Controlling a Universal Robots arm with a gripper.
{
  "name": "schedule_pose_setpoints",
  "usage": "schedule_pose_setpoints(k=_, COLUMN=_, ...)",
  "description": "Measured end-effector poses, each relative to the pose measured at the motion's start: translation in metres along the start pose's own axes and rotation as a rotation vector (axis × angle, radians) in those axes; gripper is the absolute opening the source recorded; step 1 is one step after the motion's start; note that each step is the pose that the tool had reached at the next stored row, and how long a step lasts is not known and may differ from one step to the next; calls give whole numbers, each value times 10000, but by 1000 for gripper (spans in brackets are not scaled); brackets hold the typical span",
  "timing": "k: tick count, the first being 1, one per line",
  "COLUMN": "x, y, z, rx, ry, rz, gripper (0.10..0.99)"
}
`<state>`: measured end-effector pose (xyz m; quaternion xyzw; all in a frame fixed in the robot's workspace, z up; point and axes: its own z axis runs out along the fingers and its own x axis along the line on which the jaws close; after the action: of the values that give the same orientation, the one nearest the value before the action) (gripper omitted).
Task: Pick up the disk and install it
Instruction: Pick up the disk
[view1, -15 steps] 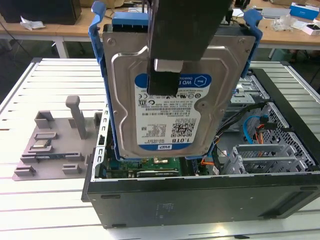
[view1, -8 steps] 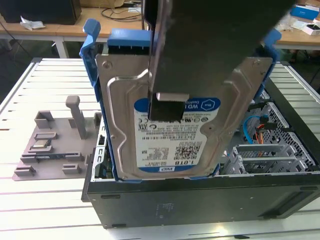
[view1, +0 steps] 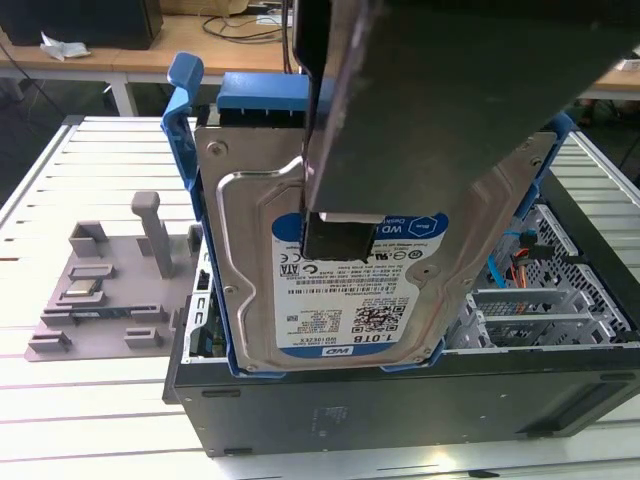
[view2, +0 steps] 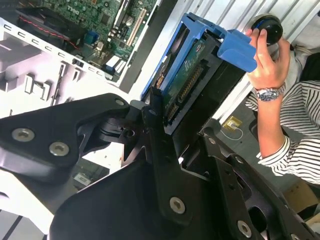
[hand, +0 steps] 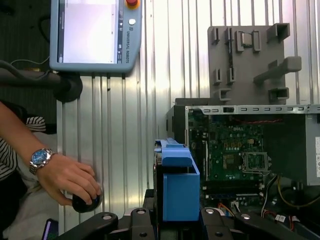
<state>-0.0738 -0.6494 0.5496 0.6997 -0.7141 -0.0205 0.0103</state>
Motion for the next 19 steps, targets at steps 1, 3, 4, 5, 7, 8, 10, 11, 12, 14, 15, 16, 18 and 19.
schedule_pose_setpoints(k=1, x=0, y=0, z=0, rx=0, ry=1, rz=0, gripper=361)
schedule_pose_setpoints(k=3, x=-1, y=-1, z=-1, rx=0, ry=1, rz=0, gripper=361)
schedule_pose_setpoints(k=4, x=-1, y=-1, z=0, rx=0, ry=1, rz=0, gripper=361)
schedule_pose_setpoints(k=5, x=-1, y=-1, z=0, rx=0, ry=1, rz=0, gripper=361)
schedule_pose_setpoints(k=7, x=-9, y=-17, z=0, rx=0, ry=0, rz=-3, gripper=361)
schedule_pose_setpoints(k=8, x=-15, y=-26, z=1, rx=0, ry=1, rz=-1, gripper=361)
schedule_pose_setpoints(k=10, x=-34, y=-54, z=5, rx=0, ry=2, rz=-1, gripper=361)
schedule_pose_setpoints(k=11, x=-48, y=-70, z=9, rx=0, ry=2, rz=-1, gripper=361)
schedule_pose_setpoints(k=12, x=-58, y=-81, z=11, rx=-1, ry=6, rz=0, gripper=361)
schedule_pose_setpoints(k=14, x=-95, y=-121, z=25, rx=0, ry=7, rz=-1, gripper=361)
schedule_pose_setpoints(k=15, x=-105, y=-132, z=28, rx=0, ry=8, rz=0, gripper=361)
schedule_pose_setpoints(k=16, x=-121, y=-152, z=34, rx=0, ry=11, rz=0, gripper=361)
schedule_pose_setpoints(k=18, x=-155, y=-187, z=48, rx=-1, ry=11, rz=0, gripper=361)
schedule_pose_setpoints(k=19, x=-180, y=-212, z=57, rx=-1, ry=13, rz=0, gripper=361)
